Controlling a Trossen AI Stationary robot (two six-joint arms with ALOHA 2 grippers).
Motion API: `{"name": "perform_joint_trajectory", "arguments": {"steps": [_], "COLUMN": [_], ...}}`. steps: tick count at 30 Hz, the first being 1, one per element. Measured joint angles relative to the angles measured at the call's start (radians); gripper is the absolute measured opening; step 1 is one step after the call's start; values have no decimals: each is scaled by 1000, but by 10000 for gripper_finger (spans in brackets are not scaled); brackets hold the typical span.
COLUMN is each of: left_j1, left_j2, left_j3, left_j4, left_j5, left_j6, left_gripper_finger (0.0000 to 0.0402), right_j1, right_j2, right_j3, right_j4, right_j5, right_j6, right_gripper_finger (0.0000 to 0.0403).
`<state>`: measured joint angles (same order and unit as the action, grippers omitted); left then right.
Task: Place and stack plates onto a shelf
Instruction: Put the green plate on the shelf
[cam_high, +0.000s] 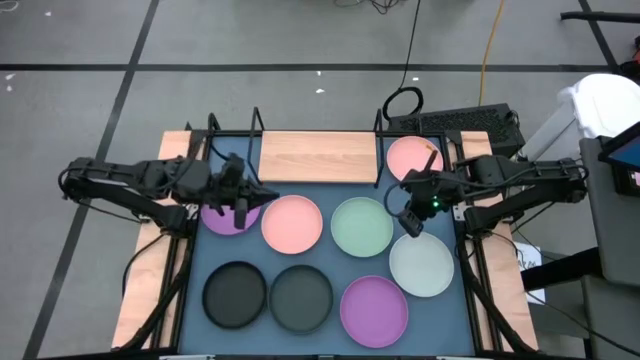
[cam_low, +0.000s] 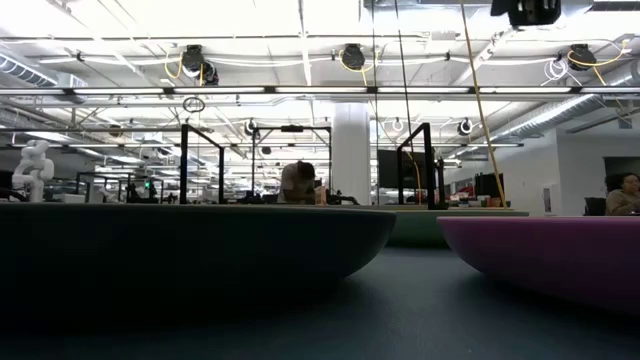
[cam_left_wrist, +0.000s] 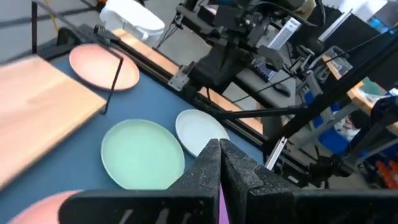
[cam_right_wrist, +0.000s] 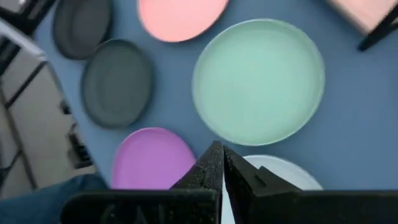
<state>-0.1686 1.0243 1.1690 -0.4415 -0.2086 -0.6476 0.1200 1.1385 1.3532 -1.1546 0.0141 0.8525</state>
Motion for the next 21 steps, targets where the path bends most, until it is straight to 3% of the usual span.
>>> {"name": "perform_joint_trajectory", "arguments": {"steps": [8, 16, 21], "left_j1": [-35, -19, -7], "left_j2": [12, 11, 11], "left_j3": [0, 0, 0], "left_j4": [36, 31, 25], "left_j5": [1, -1, -2], "left_j6": [-45, -29, 37], "left_gripper_finger": [4, 4, 4], "right_j1": [-7, -10, -11], "right_j2": [0, 1, 1], "right_j3": [-153, -343, -416], "right_j4": [32, 65, 160], "right_j5": [11, -73, -70], "right_j6": [94, 462, 517], "right_gripper_finger": [0, 0, 0]}}
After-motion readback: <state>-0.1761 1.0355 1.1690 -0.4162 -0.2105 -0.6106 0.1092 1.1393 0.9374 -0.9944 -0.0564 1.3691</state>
